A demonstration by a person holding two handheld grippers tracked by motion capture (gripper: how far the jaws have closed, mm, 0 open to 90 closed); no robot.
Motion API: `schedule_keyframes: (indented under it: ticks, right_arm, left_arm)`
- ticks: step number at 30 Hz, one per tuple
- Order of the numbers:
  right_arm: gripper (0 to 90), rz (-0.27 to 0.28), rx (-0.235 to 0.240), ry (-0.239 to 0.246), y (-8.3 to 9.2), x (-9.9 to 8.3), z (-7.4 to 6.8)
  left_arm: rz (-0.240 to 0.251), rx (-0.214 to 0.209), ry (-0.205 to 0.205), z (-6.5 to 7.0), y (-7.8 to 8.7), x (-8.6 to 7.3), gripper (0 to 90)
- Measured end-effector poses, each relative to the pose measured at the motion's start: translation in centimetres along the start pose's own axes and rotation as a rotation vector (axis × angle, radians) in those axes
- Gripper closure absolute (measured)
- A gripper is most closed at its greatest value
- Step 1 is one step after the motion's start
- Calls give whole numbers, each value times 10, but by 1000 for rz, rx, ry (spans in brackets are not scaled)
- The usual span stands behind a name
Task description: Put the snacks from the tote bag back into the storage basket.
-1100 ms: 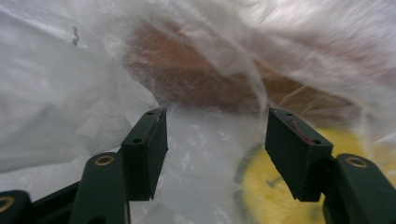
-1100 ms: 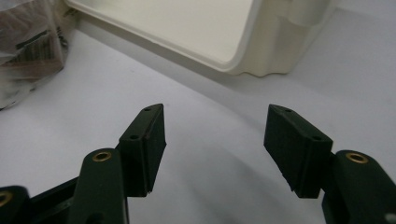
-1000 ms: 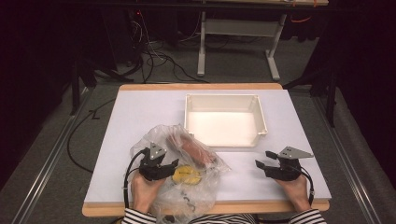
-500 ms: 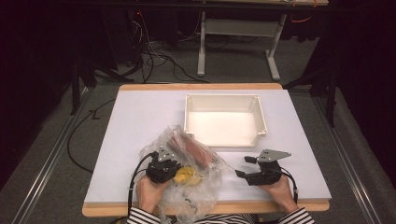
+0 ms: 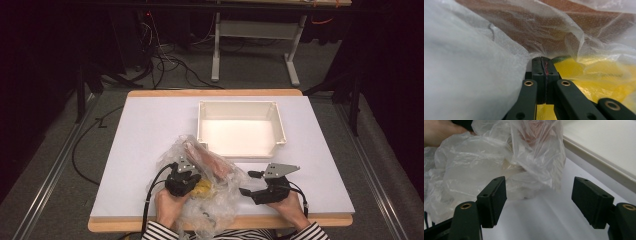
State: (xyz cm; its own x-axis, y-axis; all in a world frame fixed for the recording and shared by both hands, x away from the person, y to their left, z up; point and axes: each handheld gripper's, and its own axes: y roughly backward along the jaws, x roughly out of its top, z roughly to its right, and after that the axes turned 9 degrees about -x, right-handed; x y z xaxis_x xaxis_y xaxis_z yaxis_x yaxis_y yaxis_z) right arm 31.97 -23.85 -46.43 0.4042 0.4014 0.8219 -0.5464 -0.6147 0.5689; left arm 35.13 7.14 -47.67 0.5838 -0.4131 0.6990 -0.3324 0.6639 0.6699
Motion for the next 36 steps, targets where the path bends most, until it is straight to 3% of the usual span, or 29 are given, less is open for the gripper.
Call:
schedule_keyframes:
  ticks: [4,6,7,8,9,11,16,17,18,19,20,21,24,25,33,36]
  right_arm:
    - [356,-4,-2,-20,-6,2,2]
    - [465,-13,5,-26,-8,2,2]
    - [566,-26,10,-11,-9,1,2]
    - [566,-26,10,-11,-9,1,2]
    - [673,-41,17,-13,-9,0,3]
    - [768,-42,33,-22,-8,-2,5]
    - [900,-37,27,-21,-5,-4,7]
    - [900,-37,27,-21,-5,-4,7]
    - [900,-35,28,-19,-4,-4,7]
    - [900,-39,26,-1,-2,-4,7]
    - [900,-39,26,-1,-2,-4,7]
    - [900,-35,21,-4,1,-5,9]
    - [900,-30,10,-14,5,-6,13]
    - [900,-24,2,-22,8,-8,15]
    - [900,-37,-20,-26,16,-13,24]
    - [900,-41,-29,-27,19,-14,26]
  left_arm:
    - [1,-21,-4,5,-5,2,900]
    - [1,-30,-11,8,-7,3,900]
    - [0,-34,-15,10,-9,4,899]
    - [-3,-38,-18,11,-10,5,899]
    - [-6,-39,-24,12,-11,6,900]
    - [-10,-40,-29,13,-11,6,899]
    - [6,-31,-43,16,-9,5,864]
    - [6,-31,-43,16,-9,5,809]
    - [23,-26,-50,17,-7,5,809]
    - [62,-33,-50,19,-1,5,716]
    - [62,-33,-50,19,-1,5,681]
    - [107,-19,-56,22,7,7,651]
    - [139,-13,-58,23,15,8,594]
    - [175,7,-62,26,23,10,542]
    - [239,54,-110,35,45,19,457]
    - [255,75,-103,34,50,20,443]
